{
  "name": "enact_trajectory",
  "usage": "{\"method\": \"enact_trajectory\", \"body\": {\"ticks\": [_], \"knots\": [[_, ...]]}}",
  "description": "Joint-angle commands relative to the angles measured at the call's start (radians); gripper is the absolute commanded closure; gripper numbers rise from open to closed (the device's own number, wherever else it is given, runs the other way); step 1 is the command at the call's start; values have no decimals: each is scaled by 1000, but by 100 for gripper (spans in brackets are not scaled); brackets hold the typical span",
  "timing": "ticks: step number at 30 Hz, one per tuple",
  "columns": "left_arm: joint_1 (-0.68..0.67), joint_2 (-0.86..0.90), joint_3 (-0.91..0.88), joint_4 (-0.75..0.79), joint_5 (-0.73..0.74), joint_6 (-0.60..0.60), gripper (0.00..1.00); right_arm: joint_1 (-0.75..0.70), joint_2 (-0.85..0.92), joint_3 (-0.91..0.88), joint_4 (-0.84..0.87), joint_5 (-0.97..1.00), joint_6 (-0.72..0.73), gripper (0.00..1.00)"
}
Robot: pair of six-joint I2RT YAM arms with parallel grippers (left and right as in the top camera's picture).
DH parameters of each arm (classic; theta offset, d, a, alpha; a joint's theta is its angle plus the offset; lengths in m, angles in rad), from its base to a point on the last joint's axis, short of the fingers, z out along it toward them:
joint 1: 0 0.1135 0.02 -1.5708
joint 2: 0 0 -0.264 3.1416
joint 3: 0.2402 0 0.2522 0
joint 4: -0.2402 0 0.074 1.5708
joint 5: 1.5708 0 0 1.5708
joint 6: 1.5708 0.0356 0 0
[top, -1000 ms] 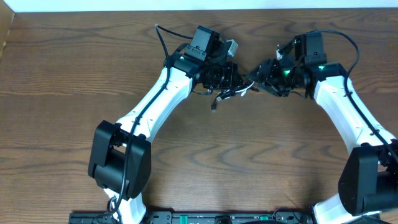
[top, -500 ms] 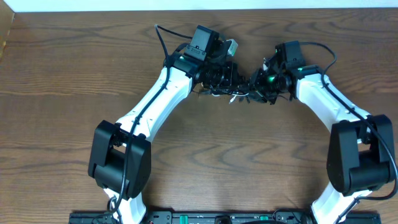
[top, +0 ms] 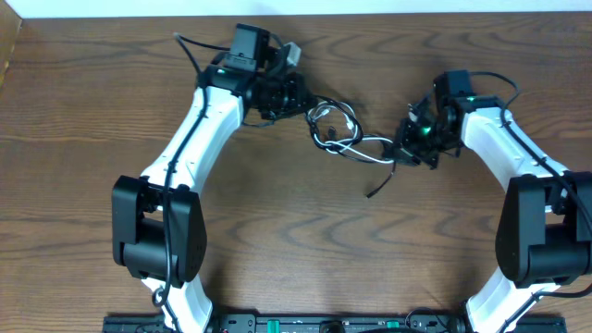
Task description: Untangle cables
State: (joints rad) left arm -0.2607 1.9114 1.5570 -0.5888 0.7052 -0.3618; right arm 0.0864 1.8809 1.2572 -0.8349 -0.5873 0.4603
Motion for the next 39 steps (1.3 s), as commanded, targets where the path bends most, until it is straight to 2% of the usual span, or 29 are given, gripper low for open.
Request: {"method": "enact_trajectory", "body": {"ticks": [1,4,6,10,13,18,22,23,26,29,31,33,39], "knots": [[45,0,6,-40,2,71,93,-35,8,-5,-45,267,-76,99],[75,0,6,-118,2,145,93,-60,8,-5,-109,597,-17,99],[82,0,6,-149,1,189,92,-73,8,-5,-148,716,29,99],[84,0,6,-217,-108,244,93,-95,8,-5,-183,784,52,99],[84,0,6,-284,-185,290,93,-124,8,-4,-197,760,48,99],[81,0,6,-392,-232,343,91,-169,8,-4,-243,560,-108,99],[54,0,6,-433,-232,344,74,-168,5,5,-243,302,-310,97],[45,0,6,-435,-232,356,72,-167,0,8,-242,247,-348,86],[26,0,6,-431,-232,391,71,-167,-30,26,-233,117,-422,70],[19,0,8,-426,-218,392,71,-167,-91,63,-231,-24,-502,37],[18,-1,10,-425,-147,421,70,-167,-139,86,-226,-40,-510,11],[10,-1,10,-424,-74,449,65,-175,-172,101,-203,-39,-502,1],[-94,-1,10,-474,-35,455,62,-216,-227,123,-145,96,-310,1]]}}
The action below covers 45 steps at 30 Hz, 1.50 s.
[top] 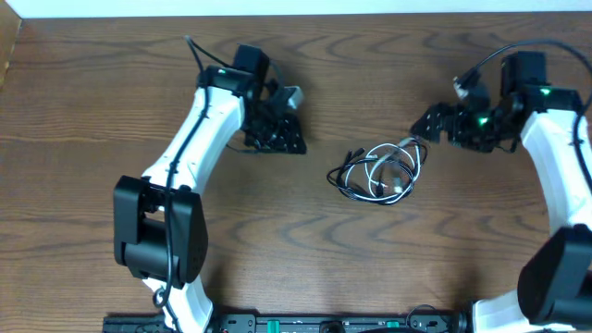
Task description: Untangle cables
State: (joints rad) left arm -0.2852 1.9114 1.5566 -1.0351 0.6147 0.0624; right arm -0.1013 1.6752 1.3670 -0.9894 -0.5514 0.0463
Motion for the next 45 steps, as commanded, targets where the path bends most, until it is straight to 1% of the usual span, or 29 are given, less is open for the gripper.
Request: {"method": "enact_trajectory", "body": {"ticks": [1,2,4,7,8,10,11,12,13,15,16,20,25,31,35,36,37,40,45], "knots": [[-89,-1,11,-34,55,31,61,-32,-22,13,10,61,103,1],[-129,-1,10,-47,54,31,58,-39,-21,13,8,61,103,1],[-203,-1,7,-61,27,20,56,-43,-20,13,-2,87,103,1],[-273,-1,-11,-34,-71,-97,55,-42,-20,13,-9,104,102,1],[-307,-1,-34,10,-141,-196,54,-42,-20,13,-10,109,102,1],[-338,0,-71,88,-200,-319,53,-42,-20,13,-11,113,102,1],[-356,3,-101,151,-233,-402,53,-42,-20,12,-11,113,102,1],[-365,4,-120,189,-253,-445,52,-42,-20,12,-13,113,102,1],[-377,6,-154,259,-285,-502,48,-42,-20,12,-14,113,102,1],[-388,13,-195,346,-334,-566,42,-42,-20,12,-21,113,102,1],[-388,17,-209,379,-346,-590,40,-42,-20,12,-25,115,102,1],[-389,33,-220,438,-347,-610,38,-42,-20,12,-39,131,102,1],[-401,37,-220,439,-342,-610,38,-42,-20,12,-42,134,102,1],[-451,71,-226,425,-327,-611,39,-42,-20,12,-43,134,101,1],[-462,103,-226,409,-328,-645,53,-42,-20,12,-47,135,95,1],[-462,108,-226,409,-328,-649,59,-42,-20,12,-48,135,95,1],[-462,112,-226,408,-329,-648,70,-42,-20,12,-48,135,95,1],[-462,113,-226,412,-330,-647,92,-41,-20,12,-49,134,95,1],[-452,102,-208,407,-335,-617,92,-41,-20,12,-52,134,95,1]]}}
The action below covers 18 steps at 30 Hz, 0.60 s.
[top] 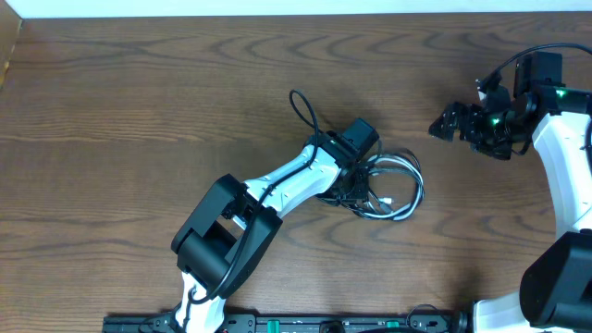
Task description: Untangle cables
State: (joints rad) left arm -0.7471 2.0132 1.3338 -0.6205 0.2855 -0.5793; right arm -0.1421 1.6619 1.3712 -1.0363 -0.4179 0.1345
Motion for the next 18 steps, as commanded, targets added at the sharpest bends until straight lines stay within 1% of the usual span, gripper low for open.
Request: {"method": "enact_trajectory", "body": {"ticks": [1,4,9,12,18], "knots": [[14,-10,24,-14,-1,39,93,0,-7,8,-7,0,7,1],[40,-95,65,-29,13,83,93,0,-7,8,-16,0,7,1],[85,-314,80,20,17,85,93,13,-7,7,-23,-15,6,1],[92,-398,80,55,17,84,93,48,-7,7,-19,-42,6,1],[92,-452,80,100,21,69,93,129,-7,7,10,-102,-5,3]]}}
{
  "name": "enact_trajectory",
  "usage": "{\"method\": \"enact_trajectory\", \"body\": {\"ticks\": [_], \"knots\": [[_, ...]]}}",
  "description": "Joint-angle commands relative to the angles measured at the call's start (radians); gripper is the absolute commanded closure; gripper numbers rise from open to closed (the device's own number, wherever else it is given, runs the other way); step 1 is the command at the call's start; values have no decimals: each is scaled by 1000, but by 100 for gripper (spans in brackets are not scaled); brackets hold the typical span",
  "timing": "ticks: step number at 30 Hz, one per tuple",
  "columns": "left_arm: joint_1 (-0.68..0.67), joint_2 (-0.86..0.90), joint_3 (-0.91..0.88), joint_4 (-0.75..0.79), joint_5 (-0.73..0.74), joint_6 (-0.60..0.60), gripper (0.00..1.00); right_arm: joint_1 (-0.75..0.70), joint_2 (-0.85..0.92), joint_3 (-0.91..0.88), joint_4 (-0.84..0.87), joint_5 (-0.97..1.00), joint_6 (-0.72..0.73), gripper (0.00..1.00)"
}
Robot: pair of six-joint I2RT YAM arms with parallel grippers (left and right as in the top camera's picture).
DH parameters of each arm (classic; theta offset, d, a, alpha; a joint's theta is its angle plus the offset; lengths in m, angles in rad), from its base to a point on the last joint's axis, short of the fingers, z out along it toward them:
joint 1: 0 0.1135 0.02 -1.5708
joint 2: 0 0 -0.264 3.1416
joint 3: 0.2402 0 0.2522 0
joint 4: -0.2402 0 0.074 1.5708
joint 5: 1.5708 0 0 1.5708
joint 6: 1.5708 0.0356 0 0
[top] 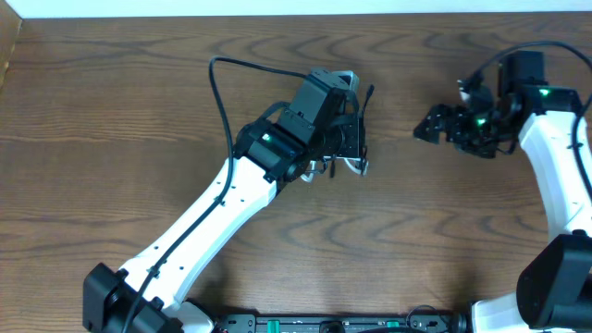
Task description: Untangle cables
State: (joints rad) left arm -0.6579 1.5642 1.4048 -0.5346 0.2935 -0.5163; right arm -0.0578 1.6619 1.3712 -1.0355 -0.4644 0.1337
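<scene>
A small bundle of black and white cables [357,164] hangs at the tip of my left gripper [350,146], which is shut on it near the table's middle. The wrist and its camera hide most of the bundle. One black cable end [367,96] sticks up past the fingers. My right gripper [425,129] hovers at the right, apart from the bundle, open with nothing between its fingers.
The wooden table [111,139] fills the view, with a white edge along the top. My left arm [222,208] stretches diagonally from the bottom left, and its own black lead [216,88] loops above it. My right arm [555,176] runs down the right side.
My left gripper, which was low over the bundle at centre right, now sits higher and farther back-left with the cables in it. My right gripper has shifted a little left.
First both grippers held the tangle stretched between them at the back. Then both were off it, and the bundle lay loose at centre right. After that my left gripper was down on the bundle, and now it holds the cables, moved back-left.
</scene>
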Motion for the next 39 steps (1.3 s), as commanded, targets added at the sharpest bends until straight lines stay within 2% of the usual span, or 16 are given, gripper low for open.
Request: {"method": "enact_trajectory", "body": {"ticks": [1,3,7,12,17,22,29,32,33,35,37,39], "knots": [[2,-5,10,19,13,4,93,59,-7,7,13,-60,-10,4],[7,-6,10,31,12,-7,93,100,-7,7,27,-69,-21,12],[65,-6,10,43,65,-47,93,154,-7,7,49,-99,-100,18],[167,-6,10,43,190,-93,93,177,-7,7,49,-332,-373,20],[210,-6,10,43,274,-121,93,218,-7,7,53,-432,-532,25],[211,-6,10,50,306,-138,93,279,-5,5,106,-355,-565,37],[225,-6,10,51,360,-156,92,295,49,0,243,-299,-484,37],[237,-6,10,51,386,-159,93,296,83,0,293,-303,-406,55],[245,-6,10,51,406,-160,93,295,99,0,311,-305,-373,74],[254,-6,10,51,423,-163,93,295,119,0,330,-306,-330,99],[265,-6,10,51,425,-162,93,294,119,0,333,-305,-294,99],[283,-6,10,50,425,-141,93,280,118,0,343,-305,-178,99]]}}
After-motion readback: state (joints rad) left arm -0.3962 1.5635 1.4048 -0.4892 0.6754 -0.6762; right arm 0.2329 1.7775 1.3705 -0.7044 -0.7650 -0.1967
